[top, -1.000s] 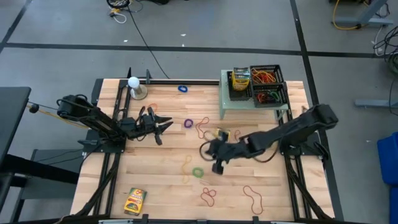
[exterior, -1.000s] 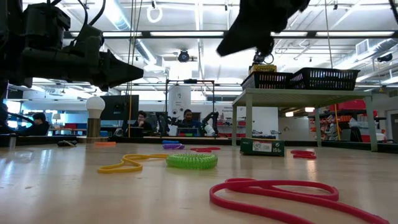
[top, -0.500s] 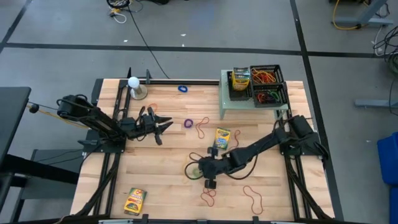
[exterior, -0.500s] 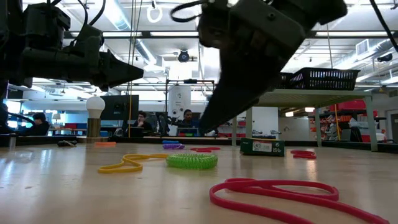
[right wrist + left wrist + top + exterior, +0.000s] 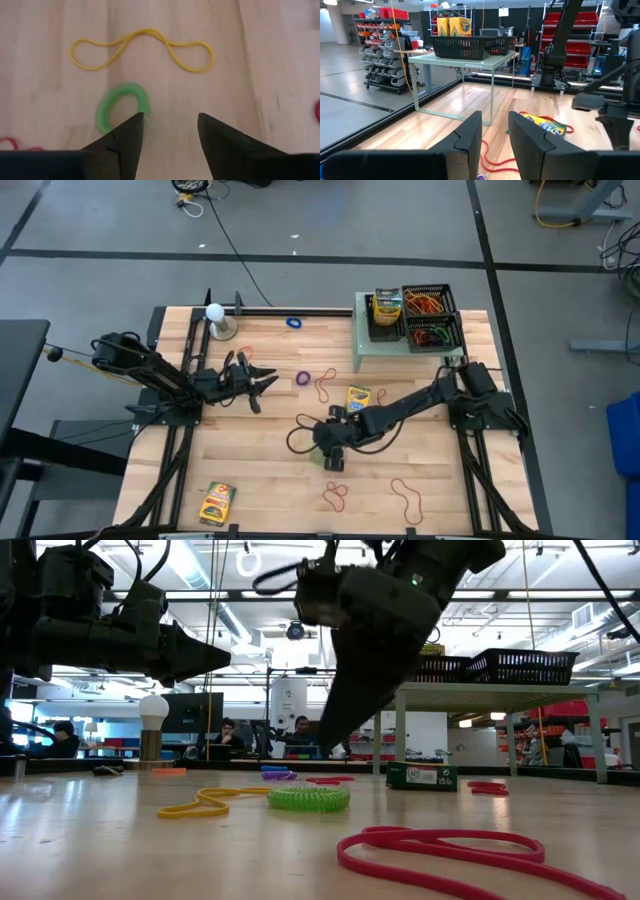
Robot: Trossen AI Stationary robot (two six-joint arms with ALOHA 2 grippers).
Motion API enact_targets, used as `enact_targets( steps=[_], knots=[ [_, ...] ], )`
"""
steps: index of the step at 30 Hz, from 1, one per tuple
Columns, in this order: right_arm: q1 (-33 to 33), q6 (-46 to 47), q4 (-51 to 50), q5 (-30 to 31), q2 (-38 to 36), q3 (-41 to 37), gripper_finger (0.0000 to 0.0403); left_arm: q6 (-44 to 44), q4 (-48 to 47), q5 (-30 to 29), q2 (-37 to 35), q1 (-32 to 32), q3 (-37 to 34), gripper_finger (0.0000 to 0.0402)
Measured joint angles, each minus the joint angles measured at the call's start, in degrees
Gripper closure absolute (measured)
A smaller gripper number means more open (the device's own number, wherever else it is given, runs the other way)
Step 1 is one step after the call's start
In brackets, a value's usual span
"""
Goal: Pick & Place Office Desk Supplies
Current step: Put the green spring keychain into the bottom right black bin on the shelf
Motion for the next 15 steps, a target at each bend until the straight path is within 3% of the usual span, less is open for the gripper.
enact_targets(
  steps=[15],
  knots=[
    [-0.11, -1.79, -4.66, -1.03, 0.24, 1.84, 0.0206, 0.00, 0.00, 0.00, 0.00, 0.00, 0.00, 0.0298]
  ],
)
